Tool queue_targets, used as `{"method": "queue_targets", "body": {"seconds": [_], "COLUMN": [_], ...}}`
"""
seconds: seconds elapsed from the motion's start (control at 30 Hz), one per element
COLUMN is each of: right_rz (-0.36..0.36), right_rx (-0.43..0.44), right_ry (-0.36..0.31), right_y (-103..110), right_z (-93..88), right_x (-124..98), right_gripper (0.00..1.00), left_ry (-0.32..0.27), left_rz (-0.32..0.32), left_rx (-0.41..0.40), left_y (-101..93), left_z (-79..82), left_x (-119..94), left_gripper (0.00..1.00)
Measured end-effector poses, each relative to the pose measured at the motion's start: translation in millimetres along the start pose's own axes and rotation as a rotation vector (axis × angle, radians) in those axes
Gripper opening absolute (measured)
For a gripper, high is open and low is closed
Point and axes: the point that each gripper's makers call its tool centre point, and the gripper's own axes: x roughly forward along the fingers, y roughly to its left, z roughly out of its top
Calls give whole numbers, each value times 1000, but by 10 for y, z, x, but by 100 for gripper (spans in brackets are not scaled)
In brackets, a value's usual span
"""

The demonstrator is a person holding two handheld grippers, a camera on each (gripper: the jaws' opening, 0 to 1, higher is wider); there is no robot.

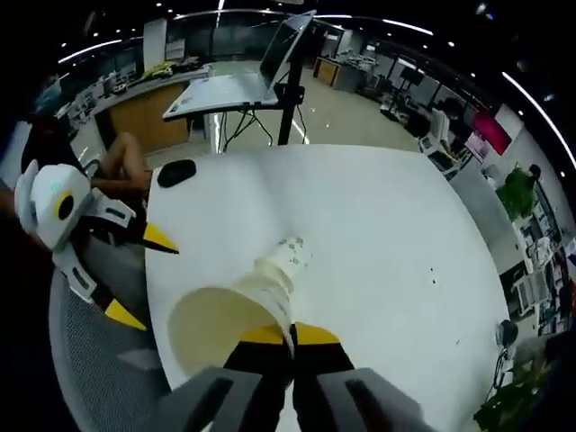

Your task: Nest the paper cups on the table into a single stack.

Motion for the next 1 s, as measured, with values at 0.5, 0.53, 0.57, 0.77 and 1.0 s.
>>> {"method": "queue_targets", "body": {"seconds": [0.5, 0.53, 0.57, 0.77, 1.0], "right_rz": [49, 52, 54, 47, 38], "right_rx": [-50, -49, -49, -53, -66], "right_ry": [73, 76, 78, 87, 105], "right_y": [137, 133, 133, 133, 112], "right_z": [2, 0, 0, 13, 18], "right_x": [214, 242, 256, 312, 379], "right_gripper": [0, 0, 0, 0, 0], "left_ry": [-1, -1, -2, 2, -1], "left_rz": [6, 8, 8, -1, 3], "left_rx": [-5, -4, -3, 1, -4], "left_y": [20, 23, 26, 8, 19], "left_z": [-4, -4, -4, -13, -11], "left_x": [-3, -4, -3, 4, 5], "left_gripper": [55, 55, 55, 54, 54]}}
